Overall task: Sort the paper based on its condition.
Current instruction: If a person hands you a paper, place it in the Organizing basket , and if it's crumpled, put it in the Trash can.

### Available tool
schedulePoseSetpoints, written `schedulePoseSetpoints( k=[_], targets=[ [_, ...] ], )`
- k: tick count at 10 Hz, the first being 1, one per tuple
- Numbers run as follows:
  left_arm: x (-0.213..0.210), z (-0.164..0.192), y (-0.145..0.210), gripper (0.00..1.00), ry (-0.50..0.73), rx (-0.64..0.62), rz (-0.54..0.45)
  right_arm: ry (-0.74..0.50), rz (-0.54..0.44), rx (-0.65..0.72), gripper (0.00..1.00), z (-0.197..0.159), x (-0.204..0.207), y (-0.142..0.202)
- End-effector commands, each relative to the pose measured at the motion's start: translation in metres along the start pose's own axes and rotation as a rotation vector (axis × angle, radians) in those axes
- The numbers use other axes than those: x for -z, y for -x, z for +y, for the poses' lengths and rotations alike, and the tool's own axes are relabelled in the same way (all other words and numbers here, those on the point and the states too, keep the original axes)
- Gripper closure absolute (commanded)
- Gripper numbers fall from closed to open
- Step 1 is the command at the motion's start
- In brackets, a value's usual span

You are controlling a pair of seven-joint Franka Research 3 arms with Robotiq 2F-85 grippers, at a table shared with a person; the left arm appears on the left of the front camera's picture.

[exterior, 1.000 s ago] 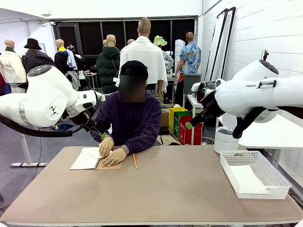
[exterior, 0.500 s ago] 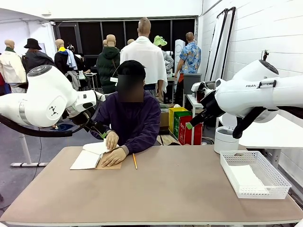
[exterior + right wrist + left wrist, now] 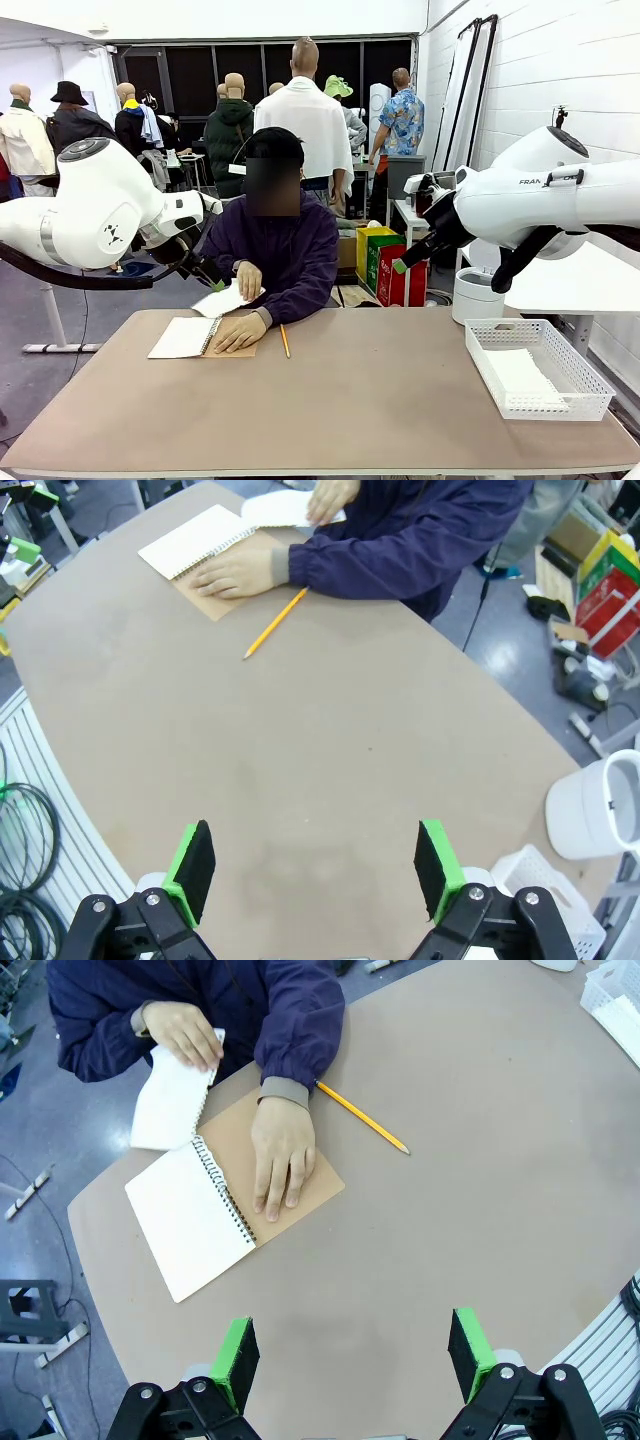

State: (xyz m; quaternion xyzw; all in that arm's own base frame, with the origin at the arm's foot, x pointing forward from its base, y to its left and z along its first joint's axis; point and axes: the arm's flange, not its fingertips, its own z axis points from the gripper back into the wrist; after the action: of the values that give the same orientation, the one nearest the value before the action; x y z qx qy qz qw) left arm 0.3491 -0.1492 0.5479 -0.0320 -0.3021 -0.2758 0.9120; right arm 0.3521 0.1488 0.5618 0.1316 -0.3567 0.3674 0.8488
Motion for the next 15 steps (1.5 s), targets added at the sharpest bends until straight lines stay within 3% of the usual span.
schedulePoseSetpoints(
  k=[1,15],
  targets=[
    [0.0001,0.0009,-0.0003,0.0,0.002,-0.001,0.0,0.005,0.001,-0.002,0.0,0.0005,0.0001,-0.0001],
    [0.0001,0.0009,-0.0003,0.0,0.002,-0.001,0.0,0.005,0.001,-0.002,0.0,0.0005,0.0001,-0.0001]
  ],
)
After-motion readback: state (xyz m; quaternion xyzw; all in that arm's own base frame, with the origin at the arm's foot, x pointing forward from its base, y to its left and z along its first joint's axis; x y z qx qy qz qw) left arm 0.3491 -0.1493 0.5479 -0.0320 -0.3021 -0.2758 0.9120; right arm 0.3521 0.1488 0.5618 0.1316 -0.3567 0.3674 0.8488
